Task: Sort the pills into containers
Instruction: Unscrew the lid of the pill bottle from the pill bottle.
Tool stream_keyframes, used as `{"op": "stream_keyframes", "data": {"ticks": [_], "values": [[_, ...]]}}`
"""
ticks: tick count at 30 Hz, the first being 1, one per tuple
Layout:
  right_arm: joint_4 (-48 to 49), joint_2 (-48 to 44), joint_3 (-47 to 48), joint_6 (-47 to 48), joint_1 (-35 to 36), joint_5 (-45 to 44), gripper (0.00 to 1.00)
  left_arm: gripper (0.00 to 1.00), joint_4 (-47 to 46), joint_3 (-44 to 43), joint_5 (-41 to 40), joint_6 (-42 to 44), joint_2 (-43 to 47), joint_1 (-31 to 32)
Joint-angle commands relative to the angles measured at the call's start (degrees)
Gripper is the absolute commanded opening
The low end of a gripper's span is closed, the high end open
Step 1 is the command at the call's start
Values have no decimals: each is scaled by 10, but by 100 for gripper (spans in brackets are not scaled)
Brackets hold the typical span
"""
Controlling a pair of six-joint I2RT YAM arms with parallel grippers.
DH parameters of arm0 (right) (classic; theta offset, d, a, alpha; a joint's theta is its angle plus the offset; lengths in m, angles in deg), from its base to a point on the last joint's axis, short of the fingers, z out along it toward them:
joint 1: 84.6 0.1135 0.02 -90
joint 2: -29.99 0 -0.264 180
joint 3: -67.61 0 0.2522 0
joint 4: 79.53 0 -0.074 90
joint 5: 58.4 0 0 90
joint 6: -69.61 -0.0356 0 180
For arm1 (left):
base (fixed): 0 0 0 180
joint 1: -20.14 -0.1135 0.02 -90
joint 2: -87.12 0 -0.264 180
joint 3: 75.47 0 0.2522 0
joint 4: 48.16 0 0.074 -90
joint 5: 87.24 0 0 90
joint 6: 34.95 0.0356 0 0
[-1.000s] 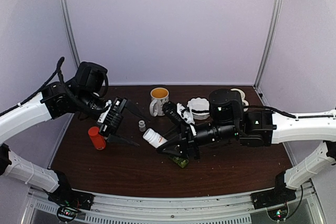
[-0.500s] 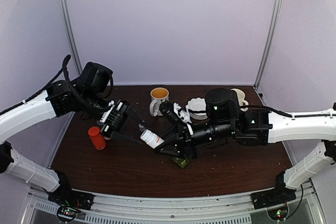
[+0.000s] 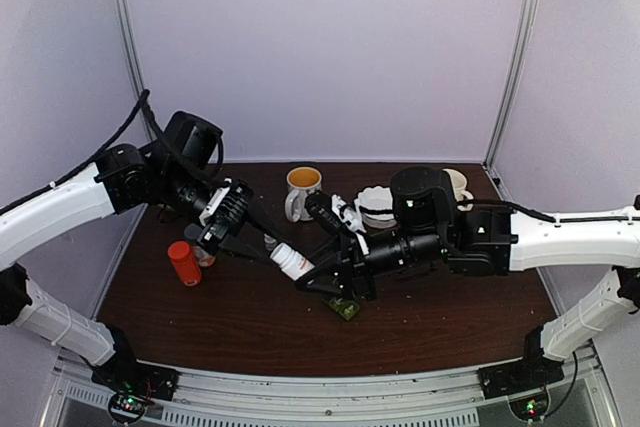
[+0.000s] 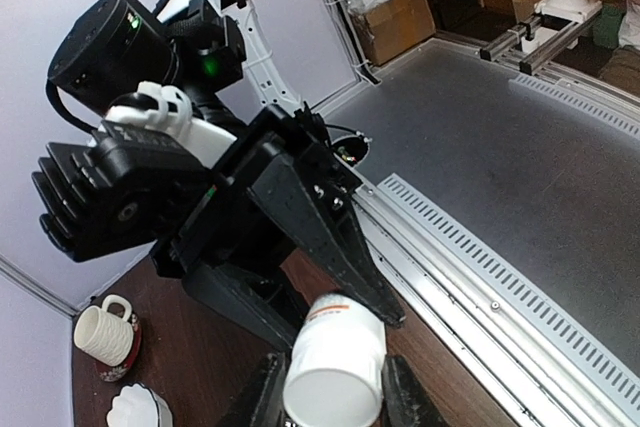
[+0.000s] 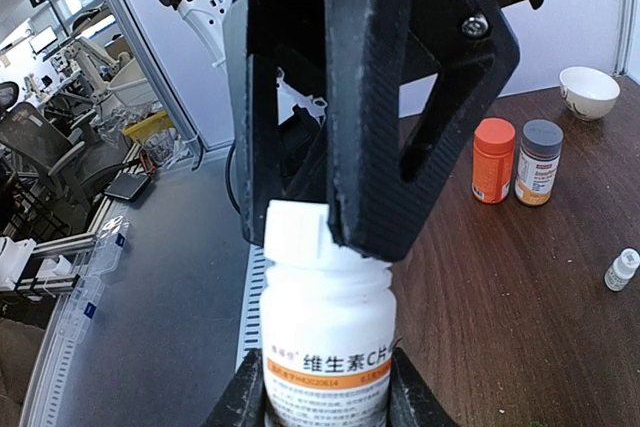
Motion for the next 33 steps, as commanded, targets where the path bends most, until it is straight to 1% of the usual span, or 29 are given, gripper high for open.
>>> {"op": "stream_keyframes", "data": {"ticks": [1, 3, 6, 7, 10, 12, 15, 19, 23, 28, 30, 33], "values": [[11, -10, 19, 6, 0, -36, 0, 26, -22, -28, 8, -70, -18, 3], [-2, -18, 19, 15, 0, -63, 0, 26, -22, -40, 12, -120, -25, 3], [-29, -33, 18, 36, 0, -112, 0, 26, -37, -69, -5, -253, -46, 3], [-38, -38, 18, 43, 0, -130, 0, 25, -26, -85, -8, -282, -59, 2], [-62, -48, 16, 66, 2, -190, 0, 19, 37, -142, 2, -302, -97, 3], [-71, -54, 10, 80, 6, -236, 0, 17, 39, -149, -11, -336, -109, 3], [-71, -64, -4, 108, 16, -309, 0, 15, 2, -144, -34, -422, -116, 2], [-66, -66, -21, 132, 26, -385, 0, 13, -52, -138, -38, -543, -126, 2], [-41, -74, -47, 140, 31, -433, 0, 13, -100, -131, -45, -654, -124, 0], [13, -101, -98, 138, 32, -481, 0, 12, -215, -89, -36, -801, -115, -12], [31, -108, -110, 142, 33, -498, 0, 11, -247, -74, -36, -840, -116, -14], [39, -113, -121, 151, 36, -511, 0, 11, -257, -64, -51, -861, -120, -16]]}}
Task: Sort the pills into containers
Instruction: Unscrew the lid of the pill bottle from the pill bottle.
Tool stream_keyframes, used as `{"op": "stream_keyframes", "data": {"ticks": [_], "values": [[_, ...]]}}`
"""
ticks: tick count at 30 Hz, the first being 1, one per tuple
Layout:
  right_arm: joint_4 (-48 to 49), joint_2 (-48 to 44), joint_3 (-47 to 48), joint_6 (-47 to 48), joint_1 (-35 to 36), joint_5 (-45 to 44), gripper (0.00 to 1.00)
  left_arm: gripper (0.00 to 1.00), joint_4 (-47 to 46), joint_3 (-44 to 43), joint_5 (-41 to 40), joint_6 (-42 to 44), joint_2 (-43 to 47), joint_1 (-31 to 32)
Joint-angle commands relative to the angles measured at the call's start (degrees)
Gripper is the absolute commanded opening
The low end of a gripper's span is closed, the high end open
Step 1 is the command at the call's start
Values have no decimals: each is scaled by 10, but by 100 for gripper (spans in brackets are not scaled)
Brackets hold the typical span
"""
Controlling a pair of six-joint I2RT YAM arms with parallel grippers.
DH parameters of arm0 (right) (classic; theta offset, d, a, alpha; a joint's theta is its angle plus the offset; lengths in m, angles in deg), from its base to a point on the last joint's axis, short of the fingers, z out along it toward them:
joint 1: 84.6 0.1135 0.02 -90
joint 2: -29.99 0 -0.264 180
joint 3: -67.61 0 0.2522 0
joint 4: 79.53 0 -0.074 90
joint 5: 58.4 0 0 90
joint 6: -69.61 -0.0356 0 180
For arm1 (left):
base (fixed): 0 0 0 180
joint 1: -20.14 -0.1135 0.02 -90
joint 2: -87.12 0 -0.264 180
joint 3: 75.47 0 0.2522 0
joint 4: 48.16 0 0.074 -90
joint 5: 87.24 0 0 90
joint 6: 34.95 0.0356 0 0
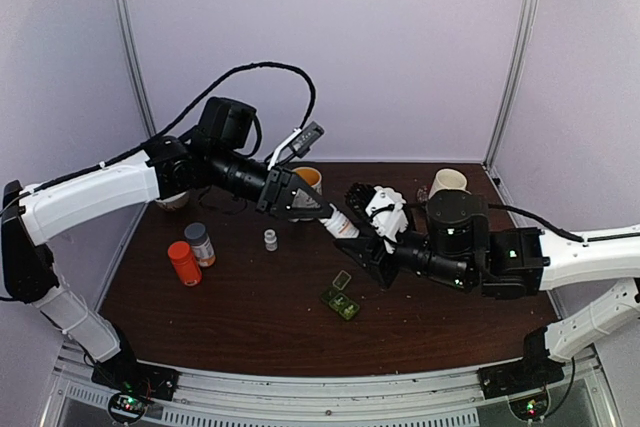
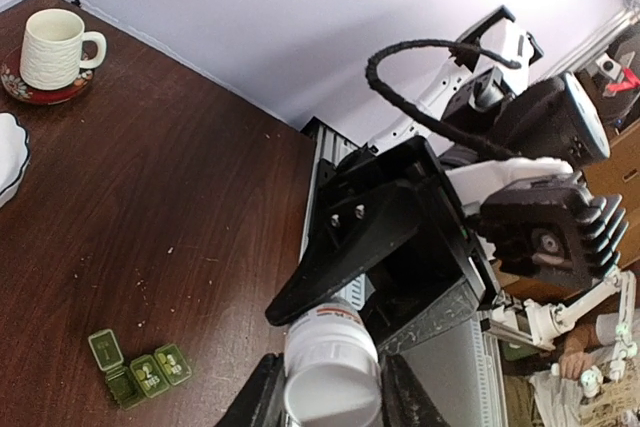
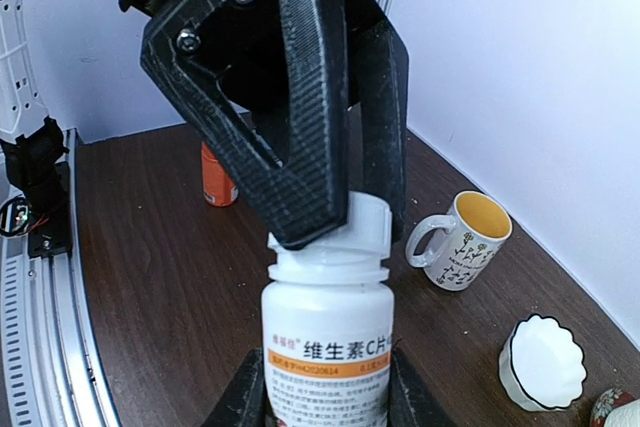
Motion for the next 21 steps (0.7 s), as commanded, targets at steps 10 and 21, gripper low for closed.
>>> {"op": "stream_keyframes", "data": {"ticks": [10, 21], "values": [[3, 7, -22, 49, 19, -123, 0, 12, -169, 46, 29, -176, -1, -7], [7, 16, -7, 39, 23, -97, 0, 67, -83, 16, 11, -98, 13, -8]]}}
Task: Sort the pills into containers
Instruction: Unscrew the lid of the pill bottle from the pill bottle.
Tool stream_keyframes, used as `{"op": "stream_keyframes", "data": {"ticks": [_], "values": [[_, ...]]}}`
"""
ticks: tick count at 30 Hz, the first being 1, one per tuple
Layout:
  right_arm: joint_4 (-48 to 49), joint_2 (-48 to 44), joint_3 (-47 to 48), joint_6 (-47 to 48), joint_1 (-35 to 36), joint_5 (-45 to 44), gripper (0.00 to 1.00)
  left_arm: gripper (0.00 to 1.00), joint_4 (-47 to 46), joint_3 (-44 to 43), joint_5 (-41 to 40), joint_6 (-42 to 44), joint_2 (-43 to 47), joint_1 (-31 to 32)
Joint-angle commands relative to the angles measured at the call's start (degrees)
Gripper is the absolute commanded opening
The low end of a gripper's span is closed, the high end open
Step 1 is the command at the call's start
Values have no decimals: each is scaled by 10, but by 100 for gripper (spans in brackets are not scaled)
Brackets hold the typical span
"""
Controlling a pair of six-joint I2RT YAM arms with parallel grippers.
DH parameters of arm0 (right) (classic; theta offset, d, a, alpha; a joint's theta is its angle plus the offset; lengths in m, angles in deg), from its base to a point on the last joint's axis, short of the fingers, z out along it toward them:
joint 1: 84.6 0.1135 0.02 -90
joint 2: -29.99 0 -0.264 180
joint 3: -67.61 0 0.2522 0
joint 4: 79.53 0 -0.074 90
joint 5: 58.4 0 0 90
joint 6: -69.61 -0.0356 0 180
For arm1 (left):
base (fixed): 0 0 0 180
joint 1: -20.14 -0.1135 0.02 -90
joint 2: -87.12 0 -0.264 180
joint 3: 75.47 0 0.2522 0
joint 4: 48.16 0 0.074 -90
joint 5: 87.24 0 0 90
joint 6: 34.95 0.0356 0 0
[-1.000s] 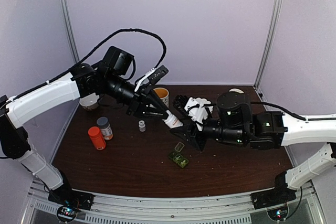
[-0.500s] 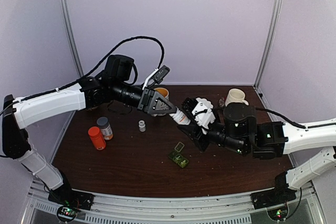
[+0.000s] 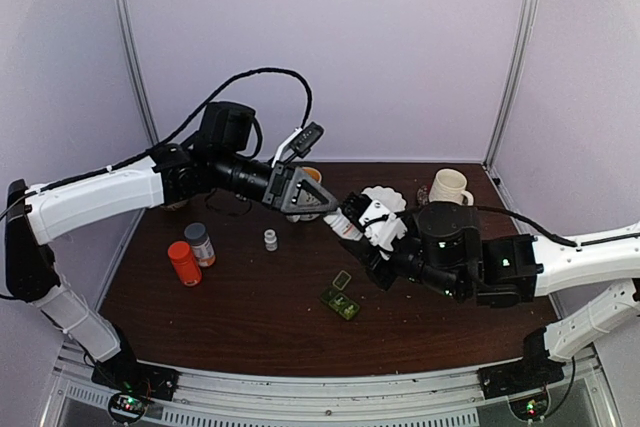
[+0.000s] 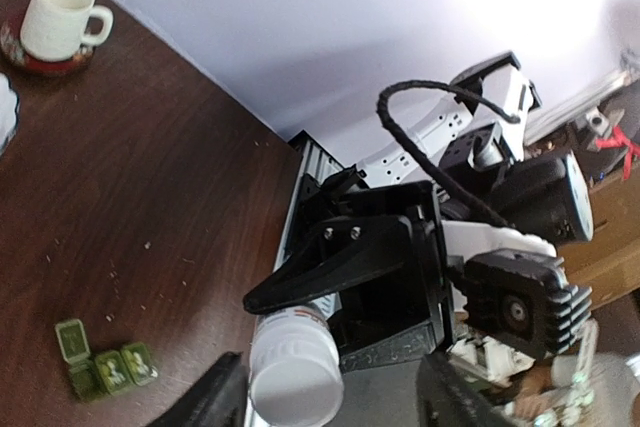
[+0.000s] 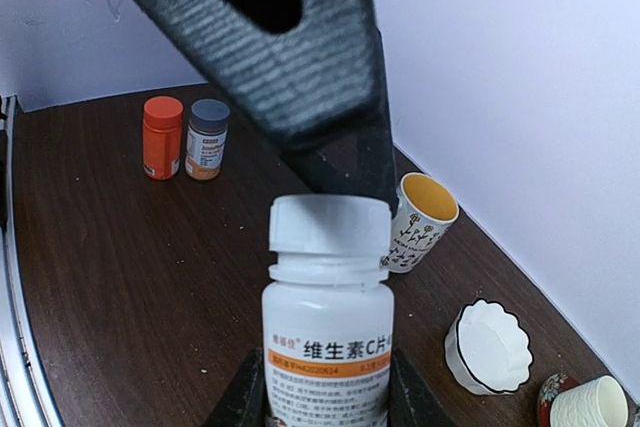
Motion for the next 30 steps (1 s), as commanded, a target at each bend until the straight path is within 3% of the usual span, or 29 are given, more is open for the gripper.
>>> {"op": "stream_keyframes", "data": {"ticks": [1, 8, 21, 30], "values": [[-8, 1, 8, -8, 1, 12, 0, 73, 5, -13, 2, 40, 26, -3], [1, -17, 1, -25, 0, 45, 0, 98, 5, 15, -22, 90, 55, -14], [23, -36, -4, -80, -20, 109, 0, 97, -23, 107, -138, 244, 197, -30], [70, -43, -19, -99, -26, 133, 0, 98, -121, 184, -184, 198, 277, -32]]}}
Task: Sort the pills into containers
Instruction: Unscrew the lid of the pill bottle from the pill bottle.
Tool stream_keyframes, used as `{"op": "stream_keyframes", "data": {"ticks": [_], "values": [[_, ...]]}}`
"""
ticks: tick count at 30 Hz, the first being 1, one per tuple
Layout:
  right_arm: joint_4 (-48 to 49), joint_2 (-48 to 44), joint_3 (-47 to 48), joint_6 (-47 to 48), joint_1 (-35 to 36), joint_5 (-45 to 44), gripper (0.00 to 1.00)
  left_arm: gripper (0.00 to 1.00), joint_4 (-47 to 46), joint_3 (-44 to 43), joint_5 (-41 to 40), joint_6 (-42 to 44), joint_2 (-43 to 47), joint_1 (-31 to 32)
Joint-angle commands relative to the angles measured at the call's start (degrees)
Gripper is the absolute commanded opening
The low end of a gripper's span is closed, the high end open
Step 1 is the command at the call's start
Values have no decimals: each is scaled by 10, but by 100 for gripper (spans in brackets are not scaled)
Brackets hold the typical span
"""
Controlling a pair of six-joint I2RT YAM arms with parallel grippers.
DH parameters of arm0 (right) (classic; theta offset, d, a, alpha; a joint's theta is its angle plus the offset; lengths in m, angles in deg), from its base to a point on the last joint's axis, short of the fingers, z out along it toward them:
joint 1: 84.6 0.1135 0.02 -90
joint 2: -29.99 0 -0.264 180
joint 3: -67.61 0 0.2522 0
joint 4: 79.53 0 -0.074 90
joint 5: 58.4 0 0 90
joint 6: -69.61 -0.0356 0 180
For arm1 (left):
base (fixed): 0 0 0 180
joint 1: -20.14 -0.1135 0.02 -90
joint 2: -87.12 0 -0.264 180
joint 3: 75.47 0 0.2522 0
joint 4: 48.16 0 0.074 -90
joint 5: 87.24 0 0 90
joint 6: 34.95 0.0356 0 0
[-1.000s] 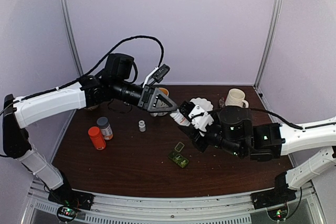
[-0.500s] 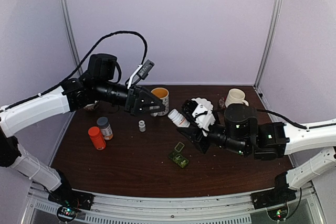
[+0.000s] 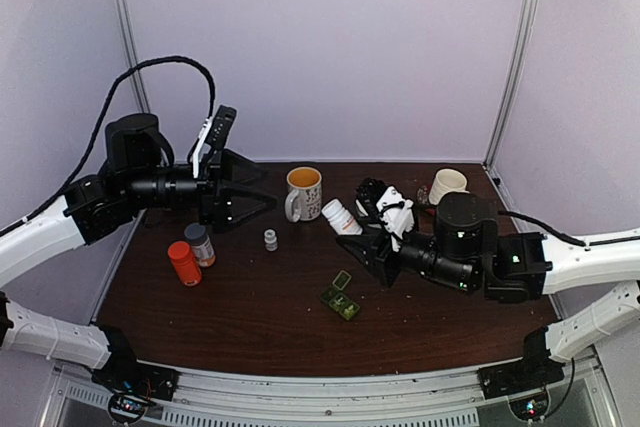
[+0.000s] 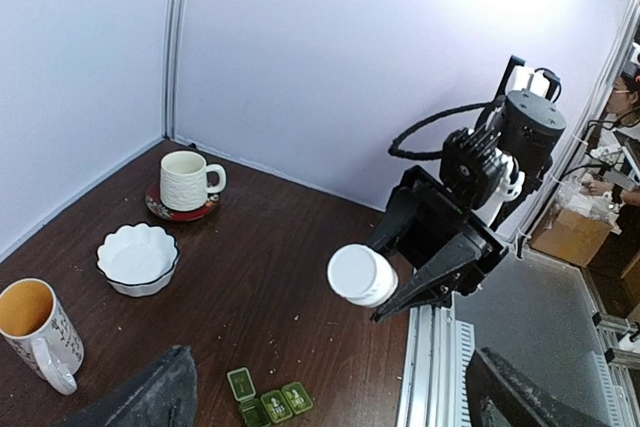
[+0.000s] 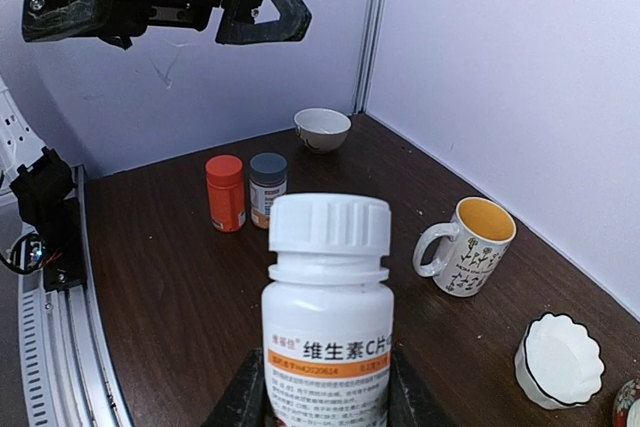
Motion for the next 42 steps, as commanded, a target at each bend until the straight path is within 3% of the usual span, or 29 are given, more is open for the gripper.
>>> {"op": "stream_keyframes", "data": {"ticks": [1, 7, 13, 18, 26, 35, 42], "values": [[36, -11, -6, -9, -8, 53, 0, 98, -97, 19, -8, -16, 16, -4], [10, -15, 4, -14, -14, 80, 0, 98, -148, 43, 48, 10, 30, -4], [-1, -33, 5, -32, -25, 113, 0, 98, -244, 101, 3, -26, 56, -5], [-13, -34, 11, -73, -54, 217, 0, 98, -312, 136, 77, 29, 61, -4], [-46, -21, 42, -87, -74, 358, 0, 97, -179, 93, 220, 292, 27, -4], [-68, 24, 89, -86, -86, 445, 0, 97, -69, 30, 239, 449, -38, -5], [-74, 71, 117, -102, -88, 493, 0, 79, 66, -40, 268, 544, -89, -5]]}}
